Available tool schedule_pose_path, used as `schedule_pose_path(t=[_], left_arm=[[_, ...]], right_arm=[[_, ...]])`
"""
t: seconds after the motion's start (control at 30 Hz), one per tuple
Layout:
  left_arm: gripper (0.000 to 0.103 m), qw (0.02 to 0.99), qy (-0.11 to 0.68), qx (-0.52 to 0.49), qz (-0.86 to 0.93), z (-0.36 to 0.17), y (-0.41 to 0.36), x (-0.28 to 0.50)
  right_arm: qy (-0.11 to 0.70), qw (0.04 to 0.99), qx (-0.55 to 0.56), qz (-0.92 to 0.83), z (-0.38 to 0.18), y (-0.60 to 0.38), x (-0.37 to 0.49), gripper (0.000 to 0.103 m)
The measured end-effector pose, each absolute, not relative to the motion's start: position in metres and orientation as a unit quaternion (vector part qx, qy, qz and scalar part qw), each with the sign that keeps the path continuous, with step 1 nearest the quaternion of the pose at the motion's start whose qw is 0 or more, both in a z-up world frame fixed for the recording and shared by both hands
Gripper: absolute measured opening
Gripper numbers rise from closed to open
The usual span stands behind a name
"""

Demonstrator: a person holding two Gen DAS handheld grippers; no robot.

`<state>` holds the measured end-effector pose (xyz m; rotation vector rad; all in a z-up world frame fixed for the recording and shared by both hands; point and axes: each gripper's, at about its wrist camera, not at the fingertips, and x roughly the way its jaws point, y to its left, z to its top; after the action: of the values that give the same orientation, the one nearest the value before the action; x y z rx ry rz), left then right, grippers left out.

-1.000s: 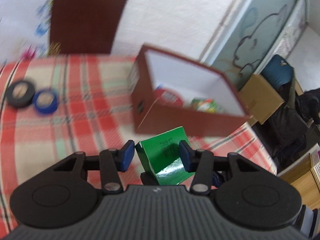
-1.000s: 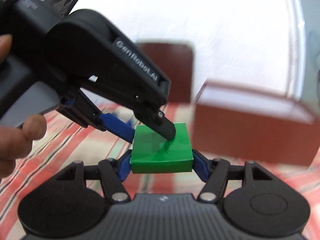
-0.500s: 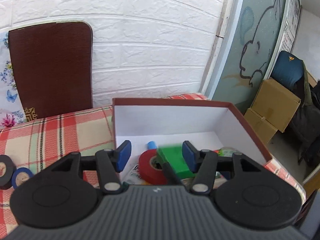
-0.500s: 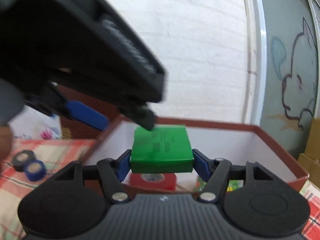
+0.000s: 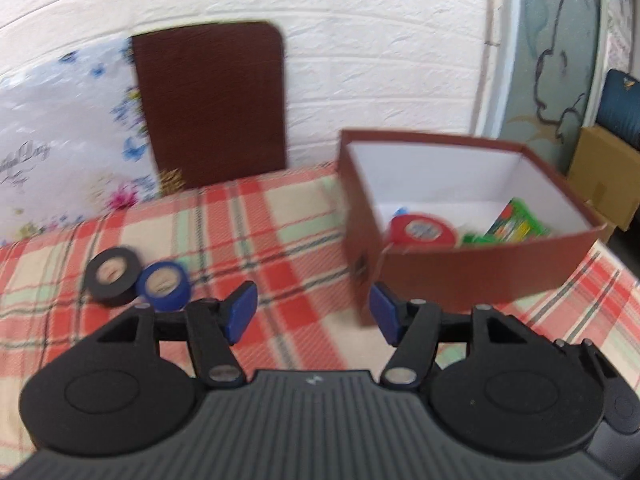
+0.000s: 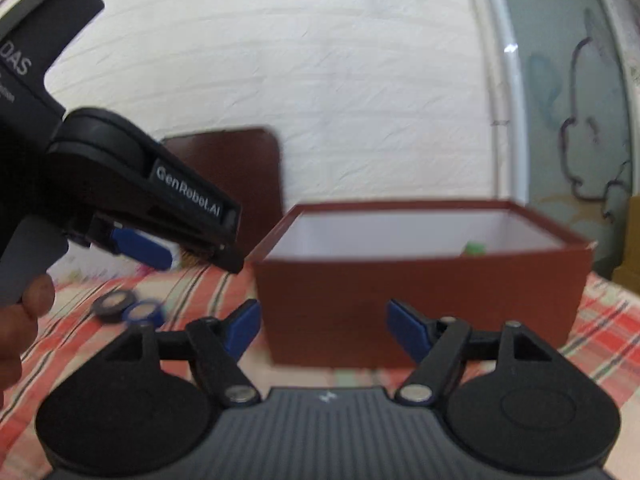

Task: Organize objects
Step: 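Withdraw the right tool and move it to the blue tape roll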

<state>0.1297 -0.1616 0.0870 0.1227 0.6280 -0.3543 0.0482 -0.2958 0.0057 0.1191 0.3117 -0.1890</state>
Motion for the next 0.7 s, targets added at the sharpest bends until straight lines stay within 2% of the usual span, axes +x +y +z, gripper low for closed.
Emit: schedule_pose_path(t=[0.3,0.53,0.63,0.7], left_arm=[[0.064,0.922,0.376,0.055,-0.075,0.039,-0.081,0.129],[0.065,0.919,0.390,0.045,-0.030,0.018,-0.036,0.131],[0.071,0.923,0.383,0.040,-0.025,0.014,-0.025,0.129],[0.072,0.925,0.378,0.042,-0.024,0.014,-0.022,0.129]], right_arm=[[0.281,0.959,0.046,-0.005,-0.020,-0.238,0.077,0.072],[0.315,0.949,-0.009,0.015,-0.026,-0.200,0.079,0.072],[0.316,0.949,-0.021,0.012,-0.025,-0.194,0.076,0.073],[0.316,0.948,-0.024,0.009,-0.024,-0.193,0.075,0.074]])
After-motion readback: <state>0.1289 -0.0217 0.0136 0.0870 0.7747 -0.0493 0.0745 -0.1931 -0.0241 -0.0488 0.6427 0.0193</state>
